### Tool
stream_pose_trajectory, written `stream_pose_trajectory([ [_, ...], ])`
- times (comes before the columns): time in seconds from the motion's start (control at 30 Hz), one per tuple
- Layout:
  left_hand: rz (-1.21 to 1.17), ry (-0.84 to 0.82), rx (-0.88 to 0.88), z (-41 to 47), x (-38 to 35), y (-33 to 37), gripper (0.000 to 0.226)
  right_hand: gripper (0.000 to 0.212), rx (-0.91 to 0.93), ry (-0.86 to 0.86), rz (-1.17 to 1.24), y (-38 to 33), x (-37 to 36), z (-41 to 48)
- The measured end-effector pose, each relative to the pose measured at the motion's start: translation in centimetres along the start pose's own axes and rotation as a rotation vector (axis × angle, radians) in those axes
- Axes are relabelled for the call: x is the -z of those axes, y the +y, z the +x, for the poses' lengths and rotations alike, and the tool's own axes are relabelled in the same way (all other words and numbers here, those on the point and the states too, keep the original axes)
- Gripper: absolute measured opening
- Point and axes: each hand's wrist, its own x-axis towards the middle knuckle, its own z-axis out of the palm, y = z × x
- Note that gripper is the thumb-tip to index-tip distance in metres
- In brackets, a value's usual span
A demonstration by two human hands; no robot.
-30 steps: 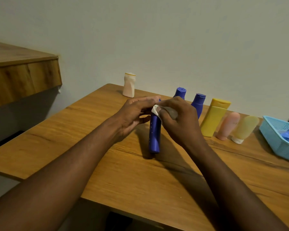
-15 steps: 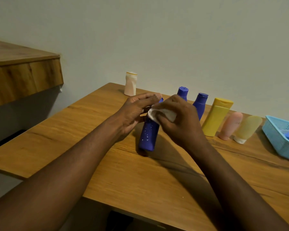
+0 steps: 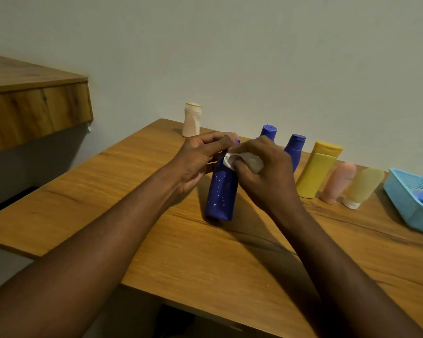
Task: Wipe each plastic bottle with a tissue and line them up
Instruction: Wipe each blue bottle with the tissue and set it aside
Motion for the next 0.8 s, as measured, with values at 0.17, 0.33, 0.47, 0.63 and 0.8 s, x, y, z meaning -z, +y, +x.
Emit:
stream_pose_trajectory([
  [0.17, 0.000, 0.072, 0.023, 0.0, -0.2, -0.3, 0.029, 0.018, 0.032, -0.342, -0.105, -0.6, 0.3, -0.4],
  [0.33, 0.035, 0.100, 0.057, 0.0, -0.2, -0.4, 0.025, 0.023, 0.079, -0.555, -0.170, -1.6, 0.5, -0.4],
  [0.47, 0.077, 0.063, 0.087, -0.2, -0.1, -0.1, 0.020, 0.024, 0.102, -0.464, -0.183, -1.3, 0.5, -0.6],
  [0.63, 0.101, -0.071, 0.098, -0.2, 0.1, -0.4, 0.033, 0.022, 0.053, -0.149, -0.116, -0.1, 0.5, -0.1],
  [0.8, 0.059, -0.064, 0.109, -0.1, 0.0, -0.5, 0.033, 0.024, 0.003, -0.120, -0.078, 0.5, 0.4, -0.1],
])
